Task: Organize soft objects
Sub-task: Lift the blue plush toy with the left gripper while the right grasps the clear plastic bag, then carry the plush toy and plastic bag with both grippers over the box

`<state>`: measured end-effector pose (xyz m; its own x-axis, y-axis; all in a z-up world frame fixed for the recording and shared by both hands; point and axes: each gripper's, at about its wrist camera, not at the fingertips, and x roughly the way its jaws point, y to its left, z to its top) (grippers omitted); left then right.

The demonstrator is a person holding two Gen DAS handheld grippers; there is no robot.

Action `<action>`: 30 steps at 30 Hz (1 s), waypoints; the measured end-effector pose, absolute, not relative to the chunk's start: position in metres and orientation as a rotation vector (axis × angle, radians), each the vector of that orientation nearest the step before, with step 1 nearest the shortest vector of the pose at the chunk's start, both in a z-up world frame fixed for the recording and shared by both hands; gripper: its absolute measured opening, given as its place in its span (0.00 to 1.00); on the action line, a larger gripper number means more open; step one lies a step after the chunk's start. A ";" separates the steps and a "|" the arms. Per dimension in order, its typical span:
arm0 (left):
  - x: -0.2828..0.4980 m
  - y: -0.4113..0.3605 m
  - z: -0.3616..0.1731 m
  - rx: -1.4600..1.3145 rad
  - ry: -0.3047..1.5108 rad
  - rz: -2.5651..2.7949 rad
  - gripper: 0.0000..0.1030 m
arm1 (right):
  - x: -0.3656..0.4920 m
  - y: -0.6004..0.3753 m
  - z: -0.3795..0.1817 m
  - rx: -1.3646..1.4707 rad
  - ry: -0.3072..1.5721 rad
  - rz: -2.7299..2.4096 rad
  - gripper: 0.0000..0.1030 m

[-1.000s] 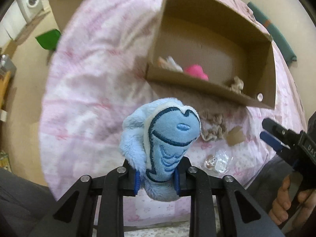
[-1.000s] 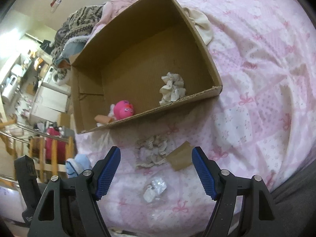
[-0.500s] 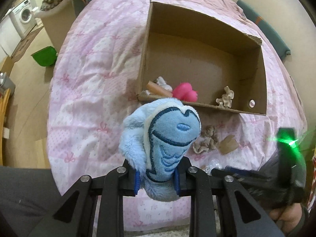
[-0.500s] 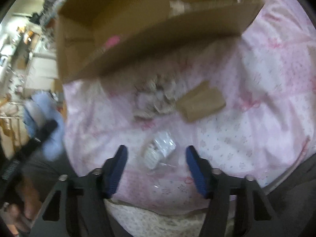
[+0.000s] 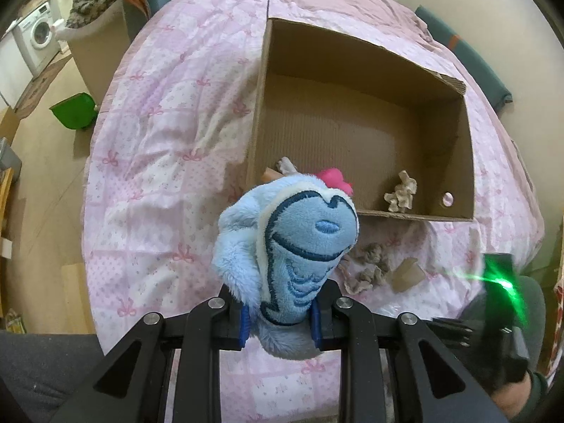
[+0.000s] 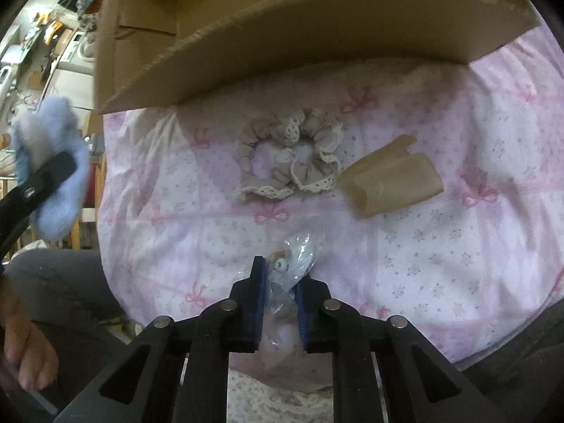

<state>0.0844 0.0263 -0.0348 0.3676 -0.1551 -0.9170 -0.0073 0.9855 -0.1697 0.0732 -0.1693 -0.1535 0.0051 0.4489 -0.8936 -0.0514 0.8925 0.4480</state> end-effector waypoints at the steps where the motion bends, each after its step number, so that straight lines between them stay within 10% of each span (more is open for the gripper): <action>1: 0.084 0.026 -0.037 -0.147 1.183 -0.089 0.23 | 0.070 -0.169 -0.149 0.320 1.502 0.412 0.16; 30: 0.089 0.013 0.004 -0.167 1.018 -0.102 0.23 | 0.103 -0.240 0.025 0.297 0.894 0.434 0.15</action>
<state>0.0892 0.0129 0.0043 0.5216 -0.1625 -0.8376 0.0073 0.9825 -0.1860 0.1031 -0.2403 0.0245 0.5493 0.4812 -0.6832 -0.2389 0.8739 0.4234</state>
